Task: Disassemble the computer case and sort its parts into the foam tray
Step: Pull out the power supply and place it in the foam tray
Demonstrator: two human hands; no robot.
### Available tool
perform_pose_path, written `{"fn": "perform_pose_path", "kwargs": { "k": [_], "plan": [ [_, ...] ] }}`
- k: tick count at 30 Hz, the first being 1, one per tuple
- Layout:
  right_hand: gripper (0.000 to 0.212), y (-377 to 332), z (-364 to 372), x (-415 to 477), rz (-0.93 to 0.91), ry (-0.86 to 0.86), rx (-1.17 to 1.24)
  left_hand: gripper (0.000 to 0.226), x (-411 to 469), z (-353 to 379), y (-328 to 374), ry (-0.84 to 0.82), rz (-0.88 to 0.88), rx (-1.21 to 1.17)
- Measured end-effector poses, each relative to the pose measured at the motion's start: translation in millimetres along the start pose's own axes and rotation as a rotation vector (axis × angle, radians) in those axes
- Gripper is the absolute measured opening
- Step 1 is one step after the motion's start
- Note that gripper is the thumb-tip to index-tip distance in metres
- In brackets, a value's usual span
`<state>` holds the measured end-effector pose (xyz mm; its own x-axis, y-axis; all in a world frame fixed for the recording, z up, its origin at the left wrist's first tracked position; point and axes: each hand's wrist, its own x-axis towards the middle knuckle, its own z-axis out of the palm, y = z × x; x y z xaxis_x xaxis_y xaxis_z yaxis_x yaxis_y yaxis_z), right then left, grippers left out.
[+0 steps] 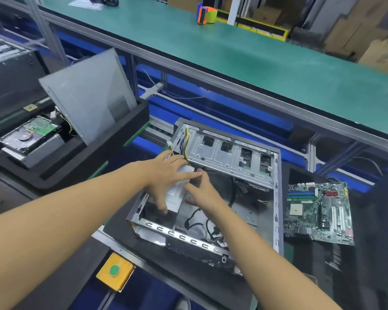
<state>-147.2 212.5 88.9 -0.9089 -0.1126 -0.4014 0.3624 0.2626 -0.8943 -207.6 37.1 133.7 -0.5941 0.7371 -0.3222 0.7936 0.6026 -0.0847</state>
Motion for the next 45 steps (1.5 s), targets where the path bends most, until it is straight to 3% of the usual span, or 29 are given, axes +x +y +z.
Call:
{"fn": "perform_pose_path", "kwargs": {
  "k": [3,5,7,12,14,17,20,23,27,34,37,42,43,45],
  "plan": [
    [0.119,1,4,-6,-0.107,-0.044,-0.325,0.140,-16,12,-13,0.085,-0.041,-0.038],
    [0.134,-2,8,-7,-0.222,-0.068,-0.577,0.139,-31,19,-19,0.133,-0.084,-0.087],
    [0.135,-8,10,-4,-0.273,-0.058,-0.809,0.136,-43,24,-22,0.211,-0.165,-0.275],
    [0.132,-31,23,10,-0.325,-0.109,-1.252,0.086,-42,33,-12,0.379,-0.640,-1.215],
    [0.134,-41,30,16,-0.295,-0.126,-1.277,0.073,-32,38,-2,0.360,-0.770,-1.298],
    [0.138,-46,35,21,-0.242,-0.136,-1.230,0.053,-19,45,14,0.371,-0.821,-1.373],
    [0.147,-41,33,22,-0.211,-0.172,-1.262,0.058,-15,51,24,0.376,-0.901,-1.474],
    [0.142,-37,31,19,-0.243,-0.171,-1.228,0.076,-17,51,23,0.400,-0.982,-1.507],
    [0.124,-38,35,13,-0.341,-0.128,-1.142,0.079,-21,48,24,0.408,-1.022,-1.464],
    [0.127,-55,39,8,-0.323,-0.125,-1.205,0.057,-19,47,33,0.476,-0.974,-1.324],
    [0.136,-57,35,1,-0.267,-0.124,-1.285,0.061,-20,45,35,0.491,-0.954,-1.307],
    [0.133,-41,3,-16,-0.211,-0.107,-1.175,0.063,-23,43,36,0.479,-0.945,-1.284],
    [0.131,-39,-1,-17,-0.198,-0.100,-1.156,0.058,-22,42,37,0.492,-0.923,-1.209],
    [0.129,-38,-7,-17,-0.178,-0.105,-1.131,0.042,-22,38,44,0.565,-0.879,-0.801]
  ]
}}
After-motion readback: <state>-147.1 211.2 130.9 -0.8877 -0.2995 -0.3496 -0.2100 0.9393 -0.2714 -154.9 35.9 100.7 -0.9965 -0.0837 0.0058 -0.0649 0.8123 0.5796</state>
